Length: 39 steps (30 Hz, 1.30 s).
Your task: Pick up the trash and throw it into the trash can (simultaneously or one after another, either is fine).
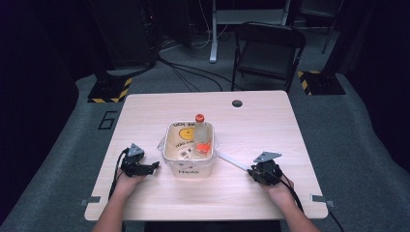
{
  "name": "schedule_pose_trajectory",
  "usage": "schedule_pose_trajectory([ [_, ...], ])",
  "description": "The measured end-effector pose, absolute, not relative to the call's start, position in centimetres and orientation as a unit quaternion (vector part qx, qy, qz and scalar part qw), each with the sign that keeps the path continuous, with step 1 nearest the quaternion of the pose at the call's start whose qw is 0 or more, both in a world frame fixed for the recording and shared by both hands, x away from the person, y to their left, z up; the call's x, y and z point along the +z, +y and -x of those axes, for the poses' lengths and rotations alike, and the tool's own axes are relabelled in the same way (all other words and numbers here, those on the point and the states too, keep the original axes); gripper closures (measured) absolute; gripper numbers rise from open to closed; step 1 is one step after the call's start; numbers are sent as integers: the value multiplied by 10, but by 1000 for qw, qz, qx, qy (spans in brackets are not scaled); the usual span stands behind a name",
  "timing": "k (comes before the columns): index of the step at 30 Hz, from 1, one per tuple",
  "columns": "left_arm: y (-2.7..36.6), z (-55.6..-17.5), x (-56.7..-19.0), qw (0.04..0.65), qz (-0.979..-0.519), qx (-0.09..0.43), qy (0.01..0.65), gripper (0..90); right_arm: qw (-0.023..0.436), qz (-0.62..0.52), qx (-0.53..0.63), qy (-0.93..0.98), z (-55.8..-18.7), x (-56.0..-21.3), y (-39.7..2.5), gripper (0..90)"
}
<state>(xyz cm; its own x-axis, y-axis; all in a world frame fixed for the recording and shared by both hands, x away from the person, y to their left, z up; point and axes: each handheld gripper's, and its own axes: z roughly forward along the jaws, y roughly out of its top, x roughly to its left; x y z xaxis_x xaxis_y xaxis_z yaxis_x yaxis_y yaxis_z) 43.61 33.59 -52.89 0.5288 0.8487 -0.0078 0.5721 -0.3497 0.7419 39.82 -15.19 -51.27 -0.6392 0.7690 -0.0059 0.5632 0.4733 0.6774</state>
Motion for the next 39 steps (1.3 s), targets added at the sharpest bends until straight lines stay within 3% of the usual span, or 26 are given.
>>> schedule_pose_trajectory([
  [9,336,-436,-529,357,-798,194,445,167,140,-387,332,849,-400,-513,-154,790],
  [39,336,-436,-529,357,-798,194,445,167,100,-433,390,807,-402,-487,-165,792],
])
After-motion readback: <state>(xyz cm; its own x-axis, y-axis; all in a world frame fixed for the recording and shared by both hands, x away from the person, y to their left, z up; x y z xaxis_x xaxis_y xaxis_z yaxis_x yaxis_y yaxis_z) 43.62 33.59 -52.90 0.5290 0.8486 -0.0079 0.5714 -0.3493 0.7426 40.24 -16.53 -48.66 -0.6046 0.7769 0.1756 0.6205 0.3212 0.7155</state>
